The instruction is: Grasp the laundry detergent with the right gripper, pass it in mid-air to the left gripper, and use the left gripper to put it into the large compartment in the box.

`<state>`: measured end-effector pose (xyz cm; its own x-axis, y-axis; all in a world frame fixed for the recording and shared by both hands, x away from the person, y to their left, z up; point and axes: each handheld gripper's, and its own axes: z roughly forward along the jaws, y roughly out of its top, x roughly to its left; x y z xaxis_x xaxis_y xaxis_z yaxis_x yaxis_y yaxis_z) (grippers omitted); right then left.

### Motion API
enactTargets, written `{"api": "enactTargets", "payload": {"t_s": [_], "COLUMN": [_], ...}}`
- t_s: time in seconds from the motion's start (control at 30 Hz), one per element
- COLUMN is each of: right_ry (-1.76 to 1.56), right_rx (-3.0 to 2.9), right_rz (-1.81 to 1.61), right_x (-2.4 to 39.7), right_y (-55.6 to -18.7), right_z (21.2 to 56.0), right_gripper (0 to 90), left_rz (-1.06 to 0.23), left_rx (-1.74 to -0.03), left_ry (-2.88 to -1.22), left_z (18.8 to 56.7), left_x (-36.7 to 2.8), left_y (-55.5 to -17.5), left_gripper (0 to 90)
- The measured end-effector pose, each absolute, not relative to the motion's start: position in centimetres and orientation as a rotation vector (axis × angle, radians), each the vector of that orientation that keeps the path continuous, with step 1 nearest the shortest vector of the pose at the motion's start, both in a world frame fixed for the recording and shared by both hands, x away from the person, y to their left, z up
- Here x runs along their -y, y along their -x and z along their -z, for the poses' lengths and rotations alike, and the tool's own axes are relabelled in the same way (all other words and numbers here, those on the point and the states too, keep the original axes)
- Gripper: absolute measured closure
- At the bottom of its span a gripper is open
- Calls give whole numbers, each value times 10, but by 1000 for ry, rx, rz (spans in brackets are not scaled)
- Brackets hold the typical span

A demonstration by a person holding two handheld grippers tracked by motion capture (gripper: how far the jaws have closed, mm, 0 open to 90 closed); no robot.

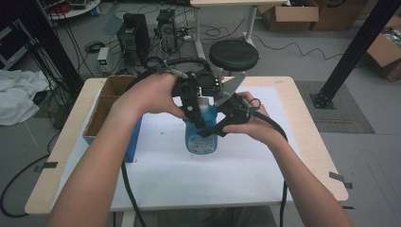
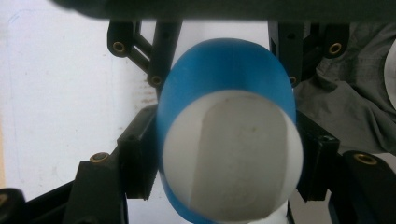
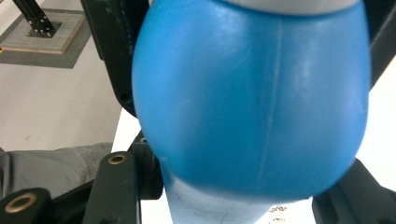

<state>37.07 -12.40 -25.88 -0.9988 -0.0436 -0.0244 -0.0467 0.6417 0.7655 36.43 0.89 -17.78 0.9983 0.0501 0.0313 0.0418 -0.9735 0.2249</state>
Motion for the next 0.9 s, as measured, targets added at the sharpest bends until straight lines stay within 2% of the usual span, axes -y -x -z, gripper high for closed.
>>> {"api": "enactTargets", "payload": {"t_s": [0.57, 0.6, 0.9], "right_ry": [72, 73, 104], "right_rx": [-2867, -2870, -2868], "right_rz": [-1303, -1304, -1334], "right_x": [123, 123, 121], "right_y": [-371, -372, -373], "right_z": [261, 261, 261], "right_gripper": [455, 455, 436], "left_rz": [-48, -42, -24], "left_rx": [-43, -89, -116], "left_ry": [-2944, -2909, -2903], "left_z": [180, 182, 178], "left_x": [-8, -9, -11], "left_y": [-367, -365, -365], "left_gripper": [379, 380, 382]}}
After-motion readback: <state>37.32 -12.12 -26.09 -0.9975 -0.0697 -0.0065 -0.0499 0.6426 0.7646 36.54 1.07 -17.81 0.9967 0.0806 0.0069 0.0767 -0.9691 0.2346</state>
